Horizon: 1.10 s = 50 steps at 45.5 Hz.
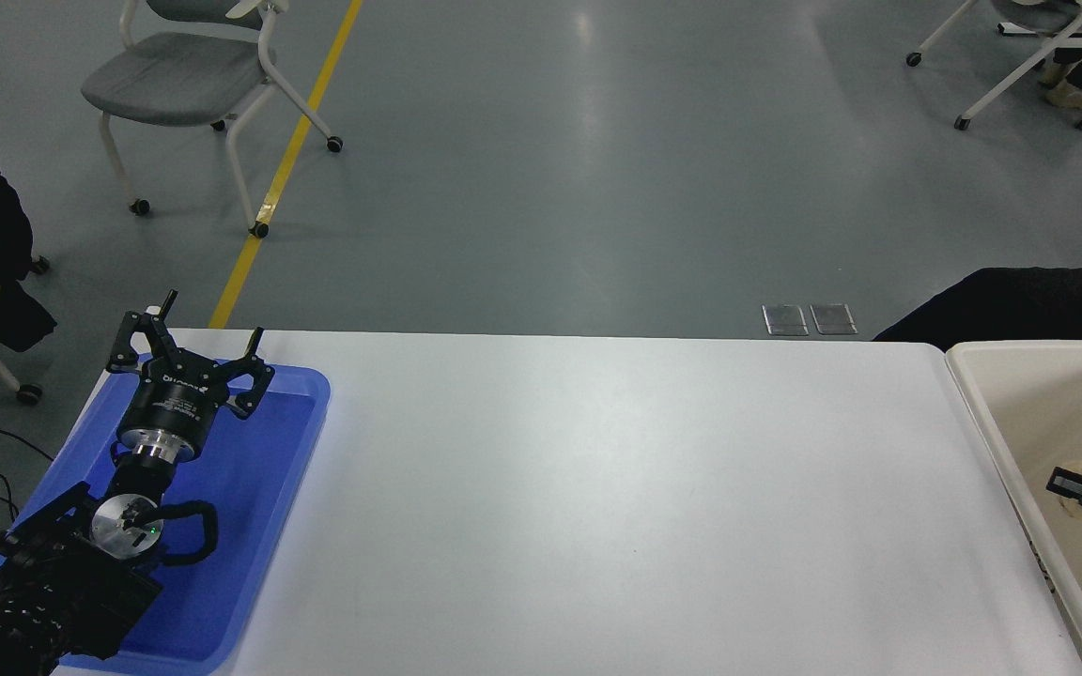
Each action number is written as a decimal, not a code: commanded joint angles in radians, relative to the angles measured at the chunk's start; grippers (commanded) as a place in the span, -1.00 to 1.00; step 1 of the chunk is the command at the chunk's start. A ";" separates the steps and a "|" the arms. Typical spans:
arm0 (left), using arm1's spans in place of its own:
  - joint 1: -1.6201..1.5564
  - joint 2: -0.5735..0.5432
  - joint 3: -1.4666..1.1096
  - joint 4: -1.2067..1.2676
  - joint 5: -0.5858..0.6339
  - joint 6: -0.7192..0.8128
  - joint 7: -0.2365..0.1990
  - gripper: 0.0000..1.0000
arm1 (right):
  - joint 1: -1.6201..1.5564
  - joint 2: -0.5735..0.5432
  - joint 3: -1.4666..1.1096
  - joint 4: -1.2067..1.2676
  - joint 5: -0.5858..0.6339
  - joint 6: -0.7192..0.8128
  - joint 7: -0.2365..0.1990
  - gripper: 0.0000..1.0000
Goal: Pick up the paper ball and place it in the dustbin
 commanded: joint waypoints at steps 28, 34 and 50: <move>0.001 0.000 0.001 0.000 0.000 0.000 0.000 1.00 | 0.068 -0.068 1.160 0.492 0.161 -0.028 -0.003 1.00; 0.001 0.000 0.001 0.000 0.000 0.000 0.000 1.00 | 0.066 -0.035 1.246 0.588 0.443 -0.024 -0.003 1.00; 0.001 0.000 0.001 0.000 0.000 0.000 0.000 1.00 | -0.012 0.120 1.304 0.583 0.862 0.229 0.003 1.00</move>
